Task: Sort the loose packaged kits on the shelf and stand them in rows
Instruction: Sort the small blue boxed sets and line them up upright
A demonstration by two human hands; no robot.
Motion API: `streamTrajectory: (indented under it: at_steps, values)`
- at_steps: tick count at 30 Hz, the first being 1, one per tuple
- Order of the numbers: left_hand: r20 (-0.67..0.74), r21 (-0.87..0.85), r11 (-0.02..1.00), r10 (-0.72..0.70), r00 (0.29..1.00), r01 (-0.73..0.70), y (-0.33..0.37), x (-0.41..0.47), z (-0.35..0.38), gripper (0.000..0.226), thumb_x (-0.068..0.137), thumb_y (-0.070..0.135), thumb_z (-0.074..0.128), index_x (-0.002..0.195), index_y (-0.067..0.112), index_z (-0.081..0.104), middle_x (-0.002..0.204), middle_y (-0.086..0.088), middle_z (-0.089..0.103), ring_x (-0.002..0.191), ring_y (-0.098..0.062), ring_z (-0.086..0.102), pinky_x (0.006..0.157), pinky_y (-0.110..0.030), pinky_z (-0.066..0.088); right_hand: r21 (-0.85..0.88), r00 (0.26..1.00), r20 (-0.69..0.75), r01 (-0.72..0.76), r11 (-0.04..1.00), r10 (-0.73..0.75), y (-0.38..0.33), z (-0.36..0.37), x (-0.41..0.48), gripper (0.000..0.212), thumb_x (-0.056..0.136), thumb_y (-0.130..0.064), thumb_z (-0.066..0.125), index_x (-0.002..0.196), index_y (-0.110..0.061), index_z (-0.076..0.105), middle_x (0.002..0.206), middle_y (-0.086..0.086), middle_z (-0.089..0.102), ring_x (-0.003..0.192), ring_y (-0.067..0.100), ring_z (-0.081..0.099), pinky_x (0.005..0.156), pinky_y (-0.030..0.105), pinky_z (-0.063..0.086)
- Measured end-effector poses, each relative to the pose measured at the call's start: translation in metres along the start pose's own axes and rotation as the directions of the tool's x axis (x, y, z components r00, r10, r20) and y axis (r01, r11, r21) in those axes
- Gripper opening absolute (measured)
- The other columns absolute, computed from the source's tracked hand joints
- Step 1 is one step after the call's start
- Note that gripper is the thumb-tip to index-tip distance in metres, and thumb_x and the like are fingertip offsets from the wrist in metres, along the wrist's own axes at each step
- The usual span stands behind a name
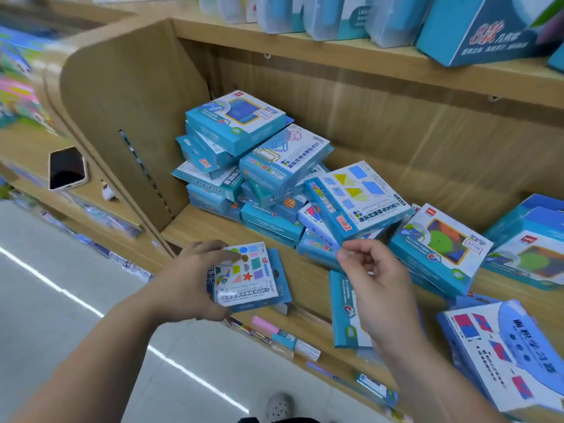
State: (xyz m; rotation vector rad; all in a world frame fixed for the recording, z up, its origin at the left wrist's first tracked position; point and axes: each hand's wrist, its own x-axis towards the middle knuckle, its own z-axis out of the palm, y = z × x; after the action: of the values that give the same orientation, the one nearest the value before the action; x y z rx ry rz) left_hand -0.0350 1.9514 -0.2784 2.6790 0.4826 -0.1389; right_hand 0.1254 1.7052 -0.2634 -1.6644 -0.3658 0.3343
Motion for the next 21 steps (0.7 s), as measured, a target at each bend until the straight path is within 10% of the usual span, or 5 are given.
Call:
streamTrajectory:
  at_steps: [10, 21]
  values:
    - [0.159, 0.076, 0.977, 0.187, 0.969, -0.201, -0.007, 0.053, 0.002, 0.096, 0.060, 0.041, 0.083, 0.145, 0.050, 0.039, 0.161, 0.022, 0.013, 0.151, -0.009, 0.003, 0.118, -0.030, 0.020, -0.106, 0.995, -0.093, 0.032, 0.994, -0.042, 0.003, -0.024, 0.005, 0.008, 0.089, -0.012, 0.072, 0.088, -0.020, 0.071, 0.080, -0.007, 0.069, 0.074, 0.003, 0.060, 0.072, 0.013, 0.047]
    - [-0.096, 0.153, 0.939, 0.323, 0.941, -0.307, 0.009, 0.046, -0.007, 0.073, 0.053, 0.054, 0.089, 0.121, 0.041, 0.065, 0.130, 0.012, 0.057, 0.119, -0.020, 0.053, 0.092, -0.035, 0.048, -0.460, 0.914, -0.339, 0.045, 0.887, -0.222, 0.001, -0.070, 0.016, 0.009, 0.086, -0.025, 0.077, 0.085, -0.025, 0.067, 0.087, -0.005, 0.066, 0.081, 0.008, 0.060, 0.074, 0.019, 0.046]
